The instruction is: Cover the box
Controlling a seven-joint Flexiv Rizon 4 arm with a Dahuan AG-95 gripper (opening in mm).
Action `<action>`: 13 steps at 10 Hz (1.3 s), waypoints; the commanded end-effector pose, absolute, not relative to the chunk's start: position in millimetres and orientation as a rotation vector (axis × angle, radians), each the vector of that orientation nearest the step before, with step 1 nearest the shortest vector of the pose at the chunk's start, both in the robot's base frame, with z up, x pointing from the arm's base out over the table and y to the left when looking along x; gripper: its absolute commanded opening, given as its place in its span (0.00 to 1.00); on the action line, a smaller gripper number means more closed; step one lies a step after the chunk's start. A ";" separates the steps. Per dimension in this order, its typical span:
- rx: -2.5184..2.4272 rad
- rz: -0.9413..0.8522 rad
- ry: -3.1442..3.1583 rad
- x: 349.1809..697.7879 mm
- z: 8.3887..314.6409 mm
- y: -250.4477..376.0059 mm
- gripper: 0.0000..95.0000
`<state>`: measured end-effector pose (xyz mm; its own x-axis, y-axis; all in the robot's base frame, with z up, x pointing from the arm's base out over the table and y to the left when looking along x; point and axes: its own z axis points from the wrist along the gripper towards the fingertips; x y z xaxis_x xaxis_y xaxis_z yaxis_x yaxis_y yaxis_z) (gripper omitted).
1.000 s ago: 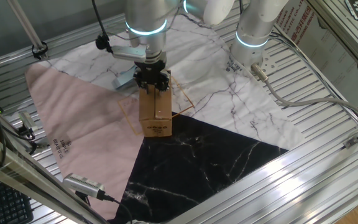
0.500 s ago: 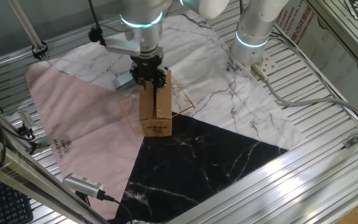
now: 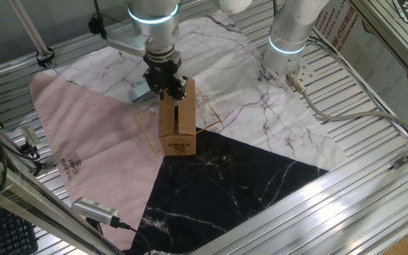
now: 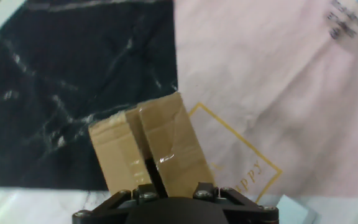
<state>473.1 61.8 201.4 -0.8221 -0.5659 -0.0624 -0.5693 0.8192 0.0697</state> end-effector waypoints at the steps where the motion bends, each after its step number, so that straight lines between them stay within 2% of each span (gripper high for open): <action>1: -0.223 0.166 3.078 482.4 209.4 68.6 0.40; 3: -0.158 0.126 3.097 485.5 214.3 70.4 0.40; 13: -0.258 0.166 3.084 480.1 218.0 66.0 0.40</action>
<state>480.4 65.7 217.0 -0.9886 -0.1401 -0.0551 -0.1449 0.9847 0.0971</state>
